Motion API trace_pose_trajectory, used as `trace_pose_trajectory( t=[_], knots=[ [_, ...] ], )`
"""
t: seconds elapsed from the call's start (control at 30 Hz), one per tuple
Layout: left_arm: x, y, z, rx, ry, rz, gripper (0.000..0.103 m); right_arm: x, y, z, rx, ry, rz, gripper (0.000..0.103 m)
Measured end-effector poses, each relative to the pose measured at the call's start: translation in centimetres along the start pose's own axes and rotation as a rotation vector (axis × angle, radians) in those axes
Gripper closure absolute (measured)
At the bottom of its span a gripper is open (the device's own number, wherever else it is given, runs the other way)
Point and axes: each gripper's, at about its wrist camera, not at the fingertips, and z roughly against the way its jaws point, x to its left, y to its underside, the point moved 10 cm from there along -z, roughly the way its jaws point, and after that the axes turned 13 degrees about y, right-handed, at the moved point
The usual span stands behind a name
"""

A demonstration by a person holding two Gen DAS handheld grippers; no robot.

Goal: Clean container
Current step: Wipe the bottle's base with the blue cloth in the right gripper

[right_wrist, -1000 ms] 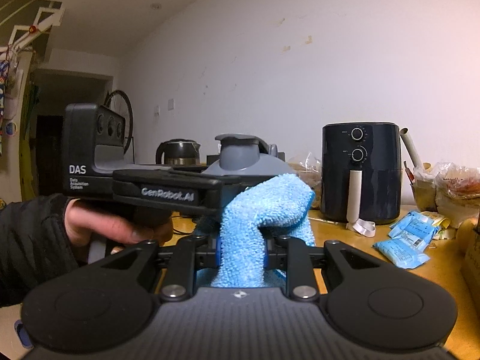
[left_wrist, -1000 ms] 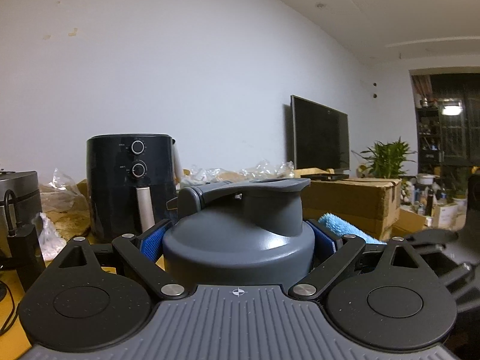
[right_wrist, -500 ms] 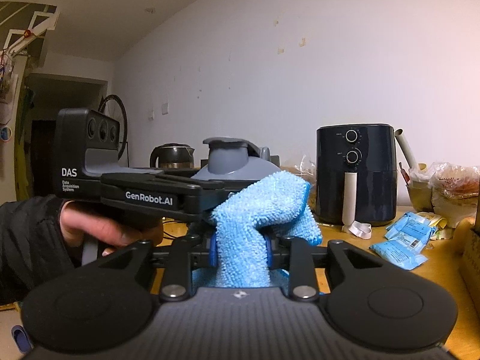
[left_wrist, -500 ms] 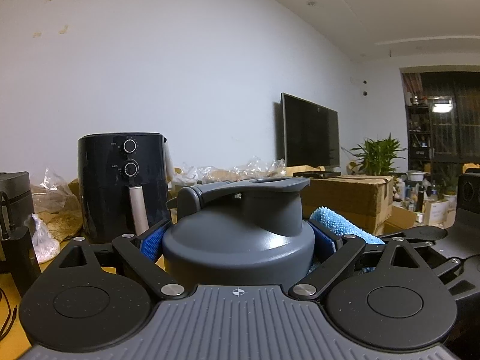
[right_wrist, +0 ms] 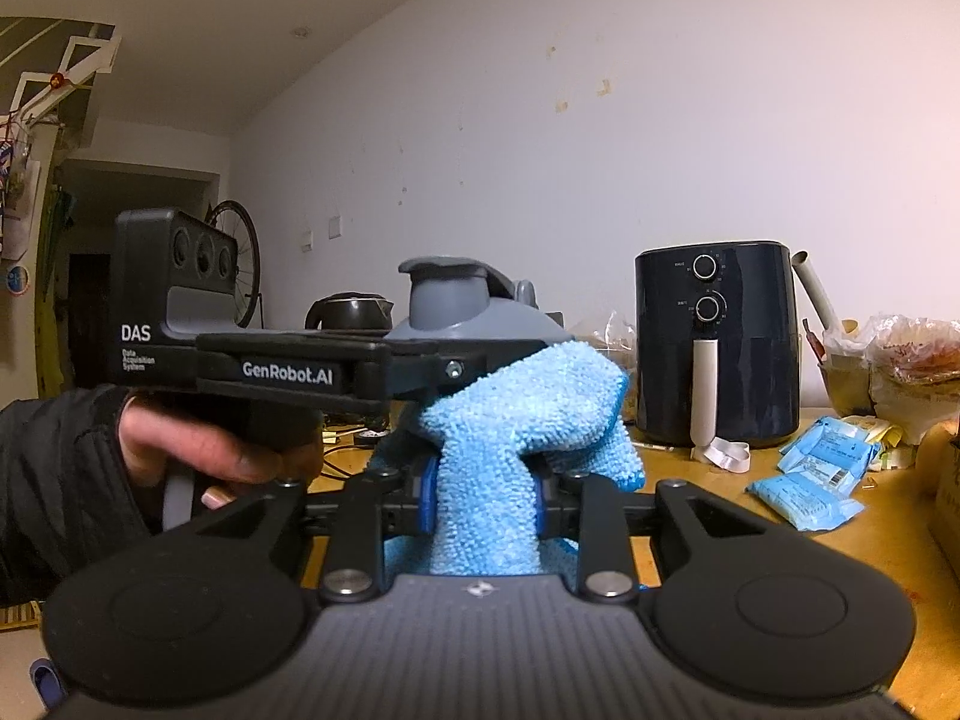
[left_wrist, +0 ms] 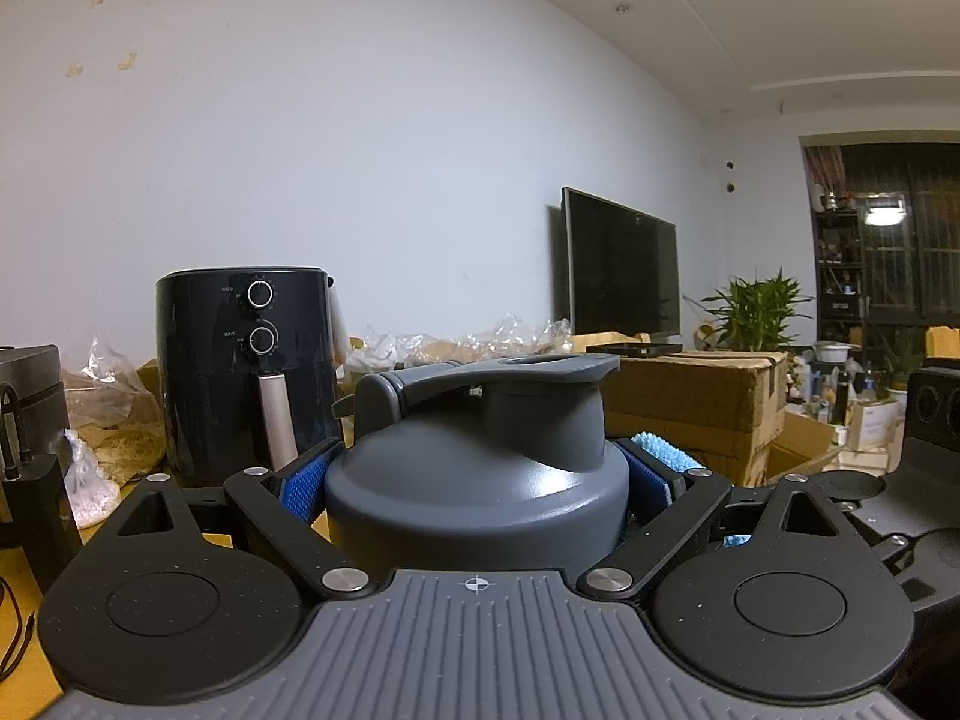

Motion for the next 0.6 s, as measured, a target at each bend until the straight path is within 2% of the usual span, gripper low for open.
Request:
trace_pose_trajectory(
  t=[0.23, 0.6],
  knots=[
    [0.1, 0.1, 0.0, -0.001, 0.001, 0.000, 0.008, 0.1, 0.8, -0.1, 0.028, -0.002, 0.000, 0.077],
    [0.3, 0.1, -0.1, 0.001, 0.000, 0.000, 0.008, 0.2, 3.0, -0.8, 0.120, -0.006, 0.027, 0.077]
  ],
)
